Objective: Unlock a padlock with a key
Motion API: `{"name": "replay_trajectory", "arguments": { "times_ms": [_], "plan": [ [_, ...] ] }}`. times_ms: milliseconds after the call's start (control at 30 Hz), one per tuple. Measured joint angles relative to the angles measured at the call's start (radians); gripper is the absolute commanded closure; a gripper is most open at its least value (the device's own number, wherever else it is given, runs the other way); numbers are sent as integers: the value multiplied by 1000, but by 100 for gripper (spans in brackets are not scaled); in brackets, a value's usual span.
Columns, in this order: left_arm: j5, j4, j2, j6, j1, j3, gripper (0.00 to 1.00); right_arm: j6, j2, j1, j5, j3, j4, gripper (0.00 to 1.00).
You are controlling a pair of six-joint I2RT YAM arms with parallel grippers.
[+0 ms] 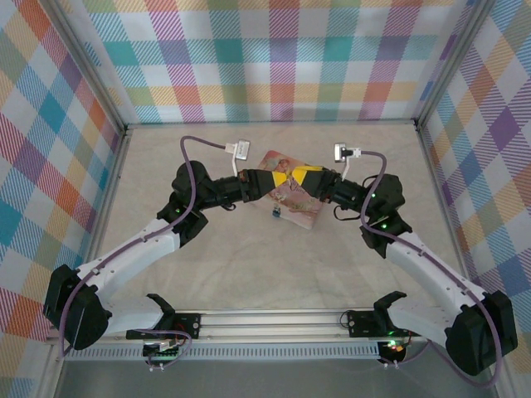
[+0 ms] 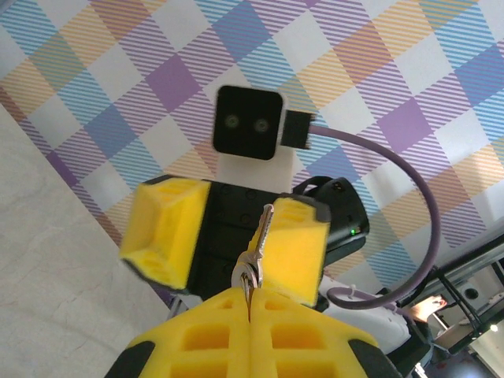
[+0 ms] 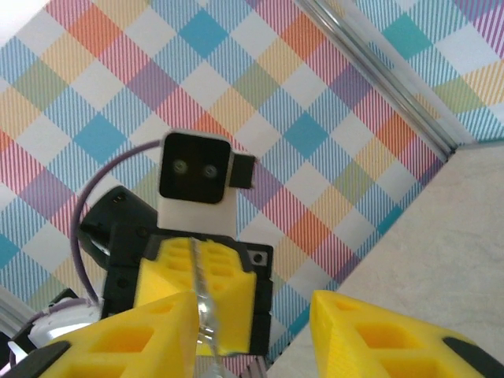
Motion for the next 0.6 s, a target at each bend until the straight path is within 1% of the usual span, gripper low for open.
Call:
{"name": "replay_trajectory", "arguments": {
  "times_ms": [200,433,567,600],
  "plan": [
    [-6,-5,-2,0,0,-3,100,0,-43,1,13,0,19,59],
    [-6,-4,-3,-2,0,-3,100,7,-10,10,-11,0,47,55],
    [-6,-3,-3,-6,0,-3,100,11,33,29,-30,0,55,60],
    [-6,-3,-3,-7,0,-3,100,11,40,34,-33,0,56,63]
  ]
}}
